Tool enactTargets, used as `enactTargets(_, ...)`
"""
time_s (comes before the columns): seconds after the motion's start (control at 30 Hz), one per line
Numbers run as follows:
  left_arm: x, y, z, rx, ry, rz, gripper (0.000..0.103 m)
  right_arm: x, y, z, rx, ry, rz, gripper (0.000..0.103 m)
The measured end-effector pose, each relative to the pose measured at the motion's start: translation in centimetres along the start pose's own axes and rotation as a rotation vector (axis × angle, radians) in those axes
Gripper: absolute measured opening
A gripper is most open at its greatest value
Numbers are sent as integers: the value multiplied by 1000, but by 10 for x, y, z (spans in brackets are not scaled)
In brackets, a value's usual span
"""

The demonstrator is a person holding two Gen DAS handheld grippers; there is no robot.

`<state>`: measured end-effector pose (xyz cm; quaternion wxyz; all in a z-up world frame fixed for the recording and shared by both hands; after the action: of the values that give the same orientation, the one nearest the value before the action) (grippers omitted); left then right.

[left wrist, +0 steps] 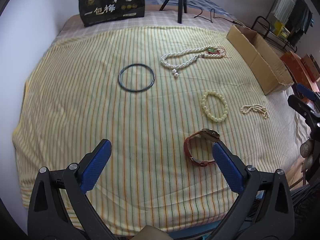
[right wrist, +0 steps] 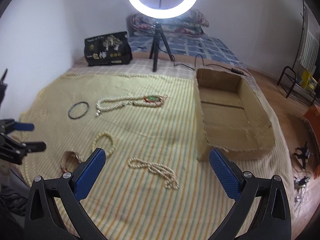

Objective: Organize jewelry
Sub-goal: 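Move the left gripper toward the watch while the right gripper approaches the cream bracelet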

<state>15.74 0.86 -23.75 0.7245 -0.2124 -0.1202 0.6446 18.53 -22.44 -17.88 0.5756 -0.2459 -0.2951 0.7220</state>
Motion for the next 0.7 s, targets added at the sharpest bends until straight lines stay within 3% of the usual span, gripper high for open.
enactTargets(0.1, -4, 3, -3, -23, 18, -4, 94, 6, -5, -11, 9, -24, 10, 103)
enactTargets(0.17, -5, 4, -5, -26, 10, -9, 77, 9, -8, -17, 11, -19, 31, 102)
enactTargets(0.33, -8, 7, -13, 18, 46, 21, 76, 18, -14, -27, 24, 16, 129, 102)
enactTargets(0.6, -13, -2, -3, -50, -69, -96, 76, 20, -9, -43, 113, -19, 117, 102)
enactTargets(0.7, -14, -2, -3, -40, -80, -108, 76, 25, -7, -47, 141, -47, 114, 97)
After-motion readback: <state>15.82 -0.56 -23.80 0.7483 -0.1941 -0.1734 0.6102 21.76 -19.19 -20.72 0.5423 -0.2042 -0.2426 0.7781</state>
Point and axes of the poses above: each gripper's, at about its wrist camera, not at the fingertips, and z roughly against the way its jaws point, x to its left, y to its underside, the point moved 10 cm from there along -z, roughly the way its jaws point, and after that the axes turned 2 degrees about -x, right-handed, at the moved point
